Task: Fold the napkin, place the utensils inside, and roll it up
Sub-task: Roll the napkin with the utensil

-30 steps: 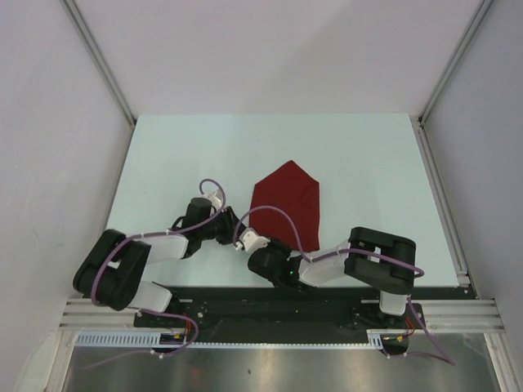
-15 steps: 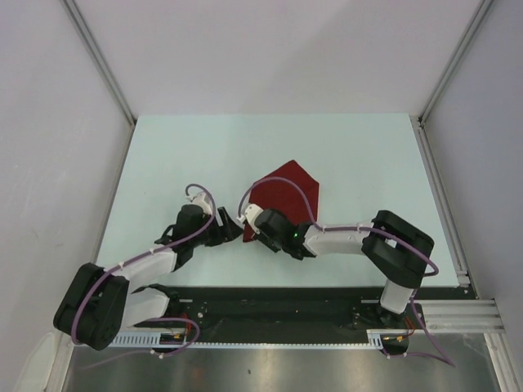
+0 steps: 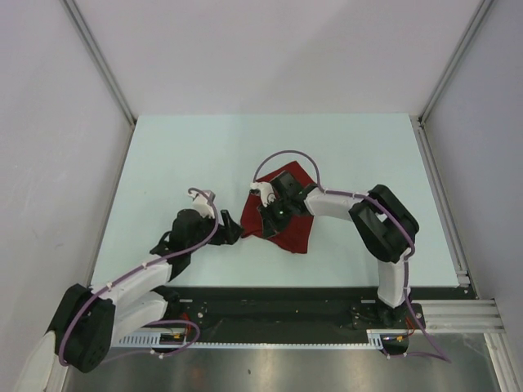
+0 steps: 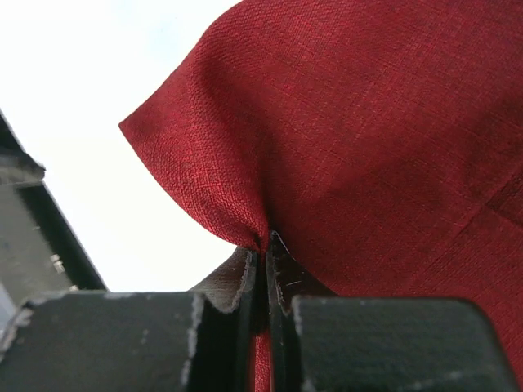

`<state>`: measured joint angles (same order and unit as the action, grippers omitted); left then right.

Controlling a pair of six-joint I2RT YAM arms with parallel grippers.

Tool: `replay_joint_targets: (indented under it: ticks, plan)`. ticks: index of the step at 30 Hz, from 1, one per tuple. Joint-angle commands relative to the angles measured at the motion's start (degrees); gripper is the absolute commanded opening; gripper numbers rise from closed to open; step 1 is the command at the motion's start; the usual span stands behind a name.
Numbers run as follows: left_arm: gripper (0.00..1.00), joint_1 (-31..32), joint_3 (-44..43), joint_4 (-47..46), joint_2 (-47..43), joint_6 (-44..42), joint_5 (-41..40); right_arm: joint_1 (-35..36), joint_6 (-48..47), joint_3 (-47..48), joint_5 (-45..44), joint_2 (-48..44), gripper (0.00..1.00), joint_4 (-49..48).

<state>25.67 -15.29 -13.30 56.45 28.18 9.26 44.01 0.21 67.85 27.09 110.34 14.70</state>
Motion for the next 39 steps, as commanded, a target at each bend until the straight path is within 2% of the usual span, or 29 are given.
replay_joint_targets:
  ticks: [1,7,12,19,29,34,37,39]
  plan:
    - [0.83,2.3,0.3,-3.9,0.1,-4.9,-0.6,-2.6,2.0,3.9,10.7,3.6,0.00,5.0]
    - [0.84,5.6,-1.5,-4.5,1.8,-6.6,-2.9,-4.2,1.5,6.7,11.8,7.0,0.00,8.2]
    - [0.84,5.5,-4.8,-1.4,9.1,-1.7,-8.9,-4.5,1.6,6.6,12.4,7.5,0.00,8.2]
    - [0.83,5.5,-6.2,-5.6,12.6,5.6,-10.6,-4.4,1.3,6.4,12.2,7.8,0.00,8.5]
    - [0.84,5.4,-9.3,-8.7,20.6,8.0,-11.0,-4.3,0.6,6.2,11.8,8.1,0.00,8.9]
    - [0.83,5.3,-7.0,-9.1,19.2,9.8,-13.7,-4.3,0.6,6.0,11.8,8.3,0.00,8.8]
    - [0.83,4.7,-4.1,-13.9,15.9,11.7,-13.9,-4.1,0.6,6.1,11.8,8.7,0.00,8.6]
    - [0.84,4.2,-3.6,-13.9,13.5,11.6,-13.5,-4.1,0.6,6.1,11.8,8.7,0.00,8.6]
